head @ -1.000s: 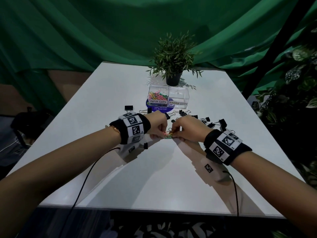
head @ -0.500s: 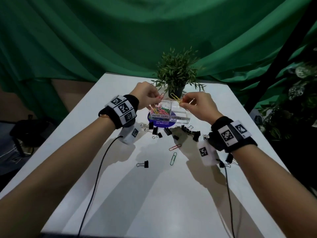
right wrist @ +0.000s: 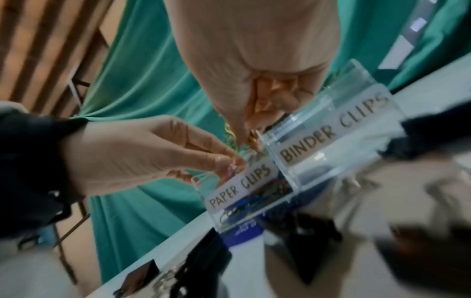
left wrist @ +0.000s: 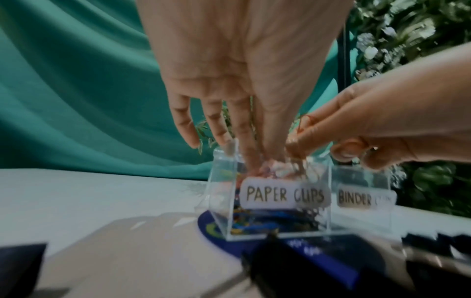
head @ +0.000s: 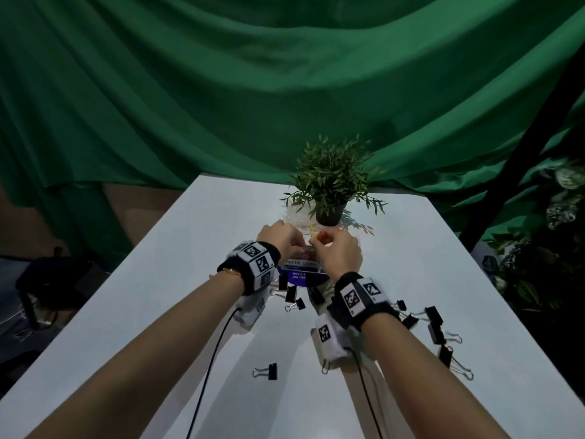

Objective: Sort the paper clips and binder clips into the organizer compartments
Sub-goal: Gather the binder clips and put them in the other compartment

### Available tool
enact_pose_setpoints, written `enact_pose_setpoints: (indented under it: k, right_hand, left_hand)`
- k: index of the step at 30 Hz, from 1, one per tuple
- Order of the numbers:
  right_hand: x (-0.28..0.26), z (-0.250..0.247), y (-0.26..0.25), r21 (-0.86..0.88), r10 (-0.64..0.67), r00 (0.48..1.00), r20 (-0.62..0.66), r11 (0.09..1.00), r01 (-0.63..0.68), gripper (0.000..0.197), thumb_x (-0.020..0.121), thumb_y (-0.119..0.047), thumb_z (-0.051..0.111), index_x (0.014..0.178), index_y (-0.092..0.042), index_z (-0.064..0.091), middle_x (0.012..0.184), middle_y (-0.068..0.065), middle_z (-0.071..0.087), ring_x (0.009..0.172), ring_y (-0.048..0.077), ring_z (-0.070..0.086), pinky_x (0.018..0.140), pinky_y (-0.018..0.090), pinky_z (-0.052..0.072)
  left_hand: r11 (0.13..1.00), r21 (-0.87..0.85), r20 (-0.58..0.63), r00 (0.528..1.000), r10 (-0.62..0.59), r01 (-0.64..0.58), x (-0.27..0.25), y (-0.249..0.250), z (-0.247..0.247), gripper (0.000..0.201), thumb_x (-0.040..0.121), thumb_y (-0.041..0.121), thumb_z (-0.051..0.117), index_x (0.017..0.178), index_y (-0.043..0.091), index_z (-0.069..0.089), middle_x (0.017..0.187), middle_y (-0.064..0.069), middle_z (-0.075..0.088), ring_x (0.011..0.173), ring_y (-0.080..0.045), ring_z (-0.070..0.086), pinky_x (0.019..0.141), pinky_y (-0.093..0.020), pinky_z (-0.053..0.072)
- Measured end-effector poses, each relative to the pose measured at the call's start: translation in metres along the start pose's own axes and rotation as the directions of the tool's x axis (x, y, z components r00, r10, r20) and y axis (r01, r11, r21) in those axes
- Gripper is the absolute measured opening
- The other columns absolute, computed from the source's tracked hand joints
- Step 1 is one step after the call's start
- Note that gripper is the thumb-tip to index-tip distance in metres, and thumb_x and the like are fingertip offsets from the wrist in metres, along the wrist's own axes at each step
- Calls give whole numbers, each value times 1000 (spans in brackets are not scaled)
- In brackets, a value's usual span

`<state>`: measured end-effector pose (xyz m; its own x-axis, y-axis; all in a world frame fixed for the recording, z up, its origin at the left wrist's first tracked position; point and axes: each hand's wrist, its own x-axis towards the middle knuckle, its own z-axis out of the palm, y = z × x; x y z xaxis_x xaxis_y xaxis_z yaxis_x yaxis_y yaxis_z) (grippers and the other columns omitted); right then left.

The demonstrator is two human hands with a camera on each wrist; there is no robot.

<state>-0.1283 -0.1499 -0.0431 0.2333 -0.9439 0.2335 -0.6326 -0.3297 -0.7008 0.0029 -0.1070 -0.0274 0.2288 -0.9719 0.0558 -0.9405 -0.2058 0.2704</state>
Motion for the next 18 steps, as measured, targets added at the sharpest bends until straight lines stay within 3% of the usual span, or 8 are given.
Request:
enact_pose_setpoints:
  k: [3, 5, 10, 12, 14, 16, 18]
  right_hand:
    - [3, 1, -3, -216, -89, 992, 87, 970, 107, 16, 85, -26, 65, 99, -22, 74, 100, 6, 73, 96, 29, 66, 76, 33, 51]
    - [4, 0, -4, -314, -155, 976, 154, 929, 197, 19, 87, -21, 61, 101, -21, 73, 102, 9, 72, 97, 31, 65, 72, 33, 48]
    - [-1, -19, -5, -314, -224, 953, 205, 907, 280, 23, 87, -16, 62, 105, -24, 73, 115, 7, 64, 100, 31, 63, 77, 33, 47]
    - [-5, -39, -1, -303, -285, 948, 146, 899, 317, 21, 86, -16, 64, 103, -24, 73, 114, 3, 61, 97, 26, 62, 73, 29, 44]
    - [-11, -62, 7, -277, -295, 940, 168, 901, 333, 16, 83, -18, 67, 94, -26, 74, 99, -2, 64, 86, 21, 62, 68, 27, 44]
    - [-21, -83, 16, -211, -260, 886, 383, 910, 358, 11, 79, -21, 72, 88, -27, 75, 81, -6, 65, 73, 14, 59, 66, 27, 47]
    - [-38, -93, 23, -146, -217, 743, 634, 909, 390, 15, 75, -21, 79, 90, -23, 77, 76, -8, 66, 66, 6, 58, 66, 23, 48]
  left_hand:
    - [995, -102, 41, 999, -4, 9, 3, -4, -4, 29, 83, 28, 70, 111, 21, 69, 105, -1, 73, 98, -19, 66, 89, -34, 53]
    - [995, -99, 55, 998, 23, -18, 2, -4, -6, 25, 84, 22, 70, 108, 18, 71, 105, -2, 73, 100, -19, 66, 91, -34, 53]
    - [998, -3, 22, 998, 63, -63, -24, -1, -8, 18, 90, 21, 60, 103, 23, 73, 116, -2, 64, 117, -21, 50, 94, -38, 48]
    - [999, 13, -70, 996, 49, -48, -46, 8, -11, 20, 91, 22, 55, 104, 24, 71, 116, -2, 60, 116, -21, 49, 87, -37, 50]
    - [999, 8, -88, 995, 42, -41, -72, 21, -12, 18, 90, 25, 55, 99, 24, 70, 109, 1, 64, 106, -20, 57, 75, -32, 48]
    - [999, 0, 29, 999, 40, -40, -97, 37, -12, 15, 88, 33, 60, 90, 24, 71, 97, 5, 70, 91, -16, 63, 66, -26, 45]
    - [999, -19, 198, 980, 30, -27, -114, 50, -6, 27, 82, 45, 65, 83, 20, 73, 85, 8, 74, 80, -13, 66, 62, -24, 45]
